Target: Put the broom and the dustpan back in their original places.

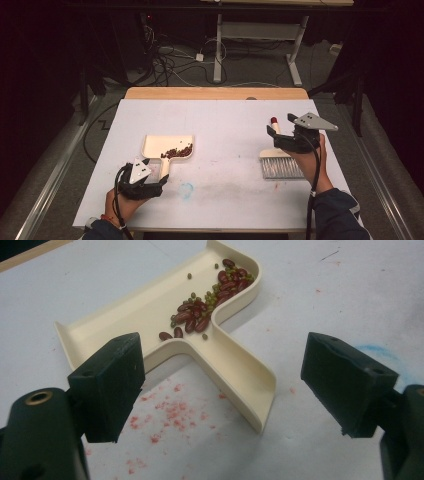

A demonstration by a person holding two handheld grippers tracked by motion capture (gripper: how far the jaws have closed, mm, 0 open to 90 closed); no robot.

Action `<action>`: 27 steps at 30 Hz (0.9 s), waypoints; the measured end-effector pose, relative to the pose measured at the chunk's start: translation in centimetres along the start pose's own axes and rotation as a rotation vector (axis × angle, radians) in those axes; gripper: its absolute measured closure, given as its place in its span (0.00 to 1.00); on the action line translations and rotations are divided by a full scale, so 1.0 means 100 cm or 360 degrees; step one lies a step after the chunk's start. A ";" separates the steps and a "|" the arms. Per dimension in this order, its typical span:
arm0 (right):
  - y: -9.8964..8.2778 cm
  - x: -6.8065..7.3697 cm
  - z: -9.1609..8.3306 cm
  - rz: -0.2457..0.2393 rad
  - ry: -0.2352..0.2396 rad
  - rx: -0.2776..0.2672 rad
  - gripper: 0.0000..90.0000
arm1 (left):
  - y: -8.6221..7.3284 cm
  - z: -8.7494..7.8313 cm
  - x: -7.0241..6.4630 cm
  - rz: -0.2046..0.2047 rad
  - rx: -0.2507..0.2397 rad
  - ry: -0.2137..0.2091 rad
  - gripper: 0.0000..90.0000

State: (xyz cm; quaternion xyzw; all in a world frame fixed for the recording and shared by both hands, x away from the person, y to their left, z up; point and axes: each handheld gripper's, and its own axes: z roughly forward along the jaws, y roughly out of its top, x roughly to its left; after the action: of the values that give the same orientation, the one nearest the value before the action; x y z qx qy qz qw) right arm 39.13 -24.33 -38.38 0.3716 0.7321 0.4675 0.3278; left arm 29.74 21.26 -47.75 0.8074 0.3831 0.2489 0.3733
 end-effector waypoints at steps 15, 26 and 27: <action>0.002 0.018 -0.027 -0.0100 0.0078 -0.0082 0.19 | 0.001 -0.001 -0.003 0.0035 -0.0009 -0.0006 0.19; -0.012 0.023 -0.045 -0.0188 0.0085 -0.0097 0.19 | 0.001 -0.002 -0.006 0.0059 -0.0043 -0.0025 0.19; -0.014 0.024 -0.045 -0.0194 0.0084 -0.0099 0.18 | 0.002 -0.002 -0.006 0.0063 -0.0051 -0.0022 0.19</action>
State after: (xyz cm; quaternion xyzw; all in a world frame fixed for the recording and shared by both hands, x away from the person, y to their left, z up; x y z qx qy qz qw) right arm 33.84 -24.71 -38.40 0.3035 0.7469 0.4788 0.3476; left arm 29.29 20.82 -47.55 0.8105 0.3605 0.2567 0.3837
